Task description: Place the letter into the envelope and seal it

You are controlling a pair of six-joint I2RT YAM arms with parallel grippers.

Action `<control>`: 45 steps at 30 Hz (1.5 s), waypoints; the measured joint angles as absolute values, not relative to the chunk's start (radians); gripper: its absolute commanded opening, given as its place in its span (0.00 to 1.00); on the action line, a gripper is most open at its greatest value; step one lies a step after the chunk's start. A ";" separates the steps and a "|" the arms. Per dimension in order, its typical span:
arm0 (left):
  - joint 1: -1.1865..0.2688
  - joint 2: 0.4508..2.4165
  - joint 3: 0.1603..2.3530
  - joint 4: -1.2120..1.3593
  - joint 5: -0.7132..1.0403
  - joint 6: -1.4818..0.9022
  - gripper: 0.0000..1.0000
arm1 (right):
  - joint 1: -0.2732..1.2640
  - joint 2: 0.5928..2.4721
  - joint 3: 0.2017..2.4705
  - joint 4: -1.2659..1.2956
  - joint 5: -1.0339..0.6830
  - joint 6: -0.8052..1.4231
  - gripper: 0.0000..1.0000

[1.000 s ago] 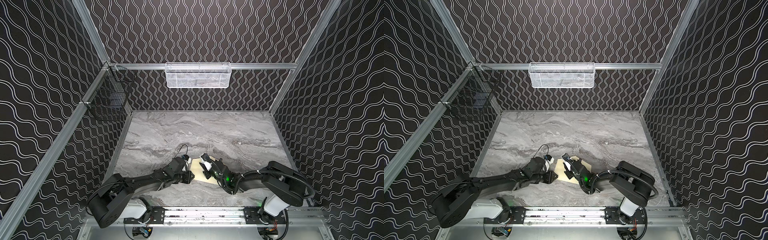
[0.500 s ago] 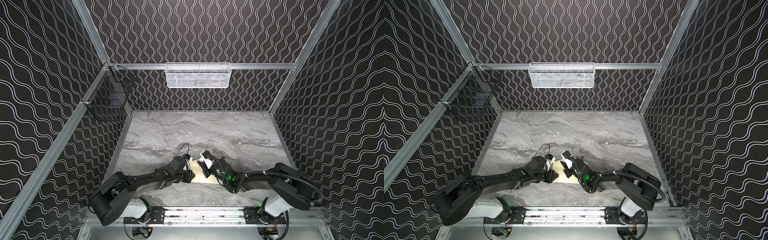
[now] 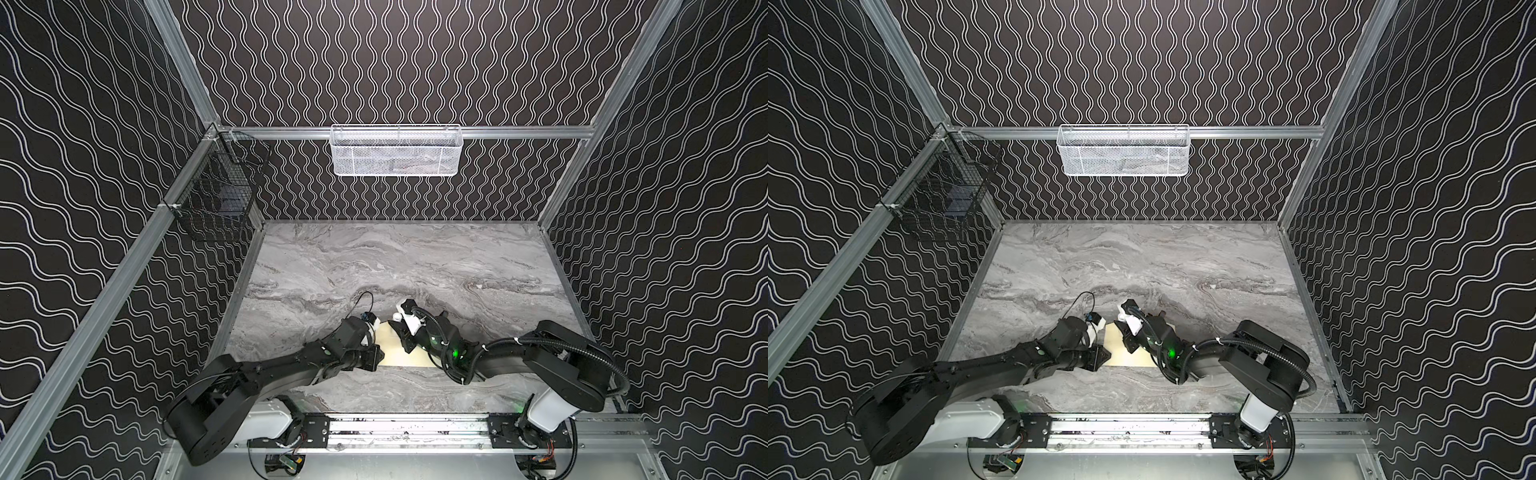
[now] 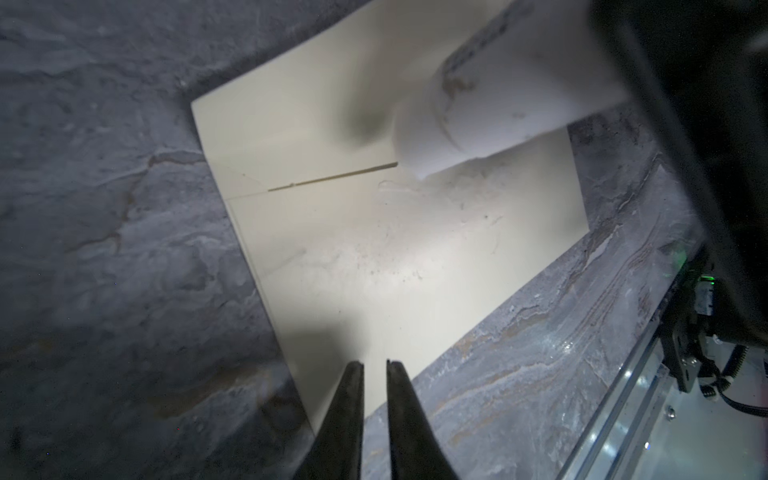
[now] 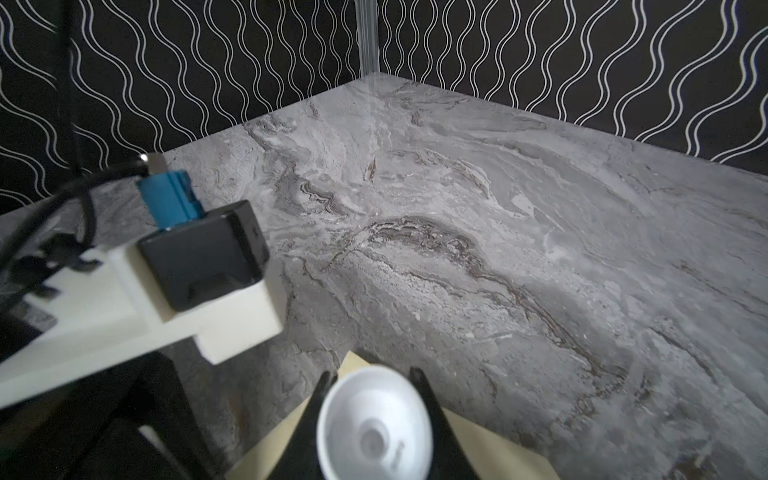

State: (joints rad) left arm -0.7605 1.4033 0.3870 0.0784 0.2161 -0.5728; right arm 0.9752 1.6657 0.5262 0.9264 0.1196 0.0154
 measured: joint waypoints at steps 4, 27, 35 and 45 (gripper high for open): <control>-0.760 1.398 0.358 0.082 0.214 -0.585 0.16 | 1.007 1.707 0.540 0.957 0.104 0.022 0.00; -0.760 1.517 0.353 0.240 0.249 -0.606 0.10 | 1.013 1.855 0.554 1.059 0.147 0.003 0.00; -0.760 1.533 0.349 0.271 0.254 -0.624 0.09 | 0.980 1.833 0.537 1.046 0.146 -0.012 0.00; -0.760 1.542 0.342 0.300 0.266 -0.628 0.09 | 0.954 1.796 0.522 1.002 0.171 -0.019 0.00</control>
